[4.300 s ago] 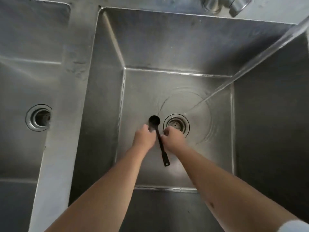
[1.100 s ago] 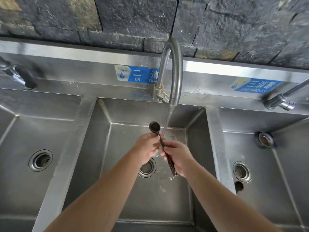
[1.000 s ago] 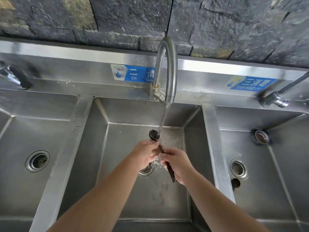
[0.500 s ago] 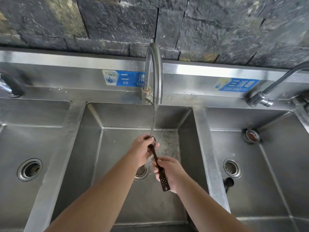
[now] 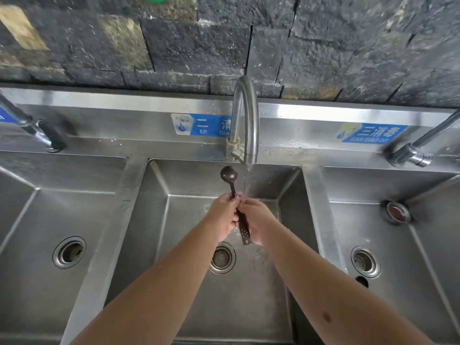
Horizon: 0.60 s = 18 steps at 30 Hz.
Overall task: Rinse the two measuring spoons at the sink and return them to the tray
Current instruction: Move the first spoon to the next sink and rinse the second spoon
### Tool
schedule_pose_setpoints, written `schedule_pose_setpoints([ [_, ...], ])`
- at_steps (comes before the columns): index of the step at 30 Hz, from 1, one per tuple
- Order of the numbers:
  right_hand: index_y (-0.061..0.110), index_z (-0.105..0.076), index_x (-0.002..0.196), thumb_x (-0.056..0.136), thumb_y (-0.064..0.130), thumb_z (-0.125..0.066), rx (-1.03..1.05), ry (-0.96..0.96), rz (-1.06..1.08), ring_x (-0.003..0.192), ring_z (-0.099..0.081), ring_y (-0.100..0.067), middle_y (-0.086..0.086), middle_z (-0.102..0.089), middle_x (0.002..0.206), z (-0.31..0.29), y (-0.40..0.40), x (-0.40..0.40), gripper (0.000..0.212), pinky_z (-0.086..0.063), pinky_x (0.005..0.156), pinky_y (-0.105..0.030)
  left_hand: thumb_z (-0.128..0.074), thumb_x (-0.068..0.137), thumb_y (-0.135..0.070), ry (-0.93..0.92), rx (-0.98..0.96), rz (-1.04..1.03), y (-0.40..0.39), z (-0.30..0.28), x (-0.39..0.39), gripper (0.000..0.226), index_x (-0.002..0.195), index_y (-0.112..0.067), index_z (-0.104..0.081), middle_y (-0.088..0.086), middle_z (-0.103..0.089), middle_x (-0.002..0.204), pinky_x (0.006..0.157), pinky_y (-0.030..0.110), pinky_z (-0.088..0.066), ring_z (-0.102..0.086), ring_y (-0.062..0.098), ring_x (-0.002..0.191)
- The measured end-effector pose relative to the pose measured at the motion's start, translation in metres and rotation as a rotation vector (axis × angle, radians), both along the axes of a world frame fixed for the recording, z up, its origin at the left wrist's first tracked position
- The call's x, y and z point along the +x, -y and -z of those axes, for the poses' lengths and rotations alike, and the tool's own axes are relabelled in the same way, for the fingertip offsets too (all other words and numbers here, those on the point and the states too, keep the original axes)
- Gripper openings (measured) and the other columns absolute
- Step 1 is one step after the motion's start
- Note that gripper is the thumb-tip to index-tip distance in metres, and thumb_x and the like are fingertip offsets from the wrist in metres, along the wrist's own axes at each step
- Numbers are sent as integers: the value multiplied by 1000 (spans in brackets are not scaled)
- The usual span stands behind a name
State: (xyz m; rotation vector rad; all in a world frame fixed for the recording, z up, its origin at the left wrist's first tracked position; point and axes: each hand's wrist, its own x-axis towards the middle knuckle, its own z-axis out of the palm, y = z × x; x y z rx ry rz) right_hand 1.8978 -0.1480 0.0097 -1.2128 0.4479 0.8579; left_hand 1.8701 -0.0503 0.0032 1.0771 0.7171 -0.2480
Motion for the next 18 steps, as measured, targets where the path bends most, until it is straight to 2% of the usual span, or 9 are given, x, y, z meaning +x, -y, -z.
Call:
schedule_pose_setpoints([
  [4,1,-70,102,98,9,-51,28,26,-99,60,-67,-20,-13,-72,81,-4,-13,27,21,-57,57,-36,-44,100,-11,21,-60,-112,-13,-10,12,26,114,-19,-64,8,-62,84,60,31,-41,-43,14,59],
  [7,3,-70,101,99,8,-49,45,114,-225,65,-68,-21,-10,-73,78,-13,-21,41,21,-56,64,-35,-45,99,-12,52,-68,-117,-22,-18,21,28,117,-21,-64,9,-65,91,65,33,-47,-52,18,66],
  [8,1,-69,104,99,6,-49,49,136,-239,64,-67,-22,-11,-71,78,-18,-23,45,21,-55,64,-35,-45,99,-12,62,-80,-133,-24,-20,23,29,119,-21,-64,10,-65,92,64,32,-46,-53,17,65],
  [12,-2,-65,115,99,5,-48,60,188,-248,68,-64,-23,-11,-69,78,-32,-33,49,25,-52,67,-37,-45,99,-11,126,-112,-182,-32,-29,29,30,122,-20,-63,8,-63,89,43,21,-34,-41,6,48],
  [16,-2,-69,102,98,3,-45,28,216,-200,59,-61,-19,-10,-67,73,-35,-28,31,24,-50,56,-31,-44,98,-6,99,-132,-148,-29,-27,18,30,120,-15,-62,10,-63,85,45,23,-33,-39,8,48],
  [18,-4,-69,101,98,3,-48,-59,176,-131,56,-59,-18,-11,-66,71,-26,-17,13,22,-49,53,-30,-46,97,-5,50,-152,-73,-23,-20,4,25,115,-10,-62,7,-65,73,45,24,-37,-44,9,46],
])
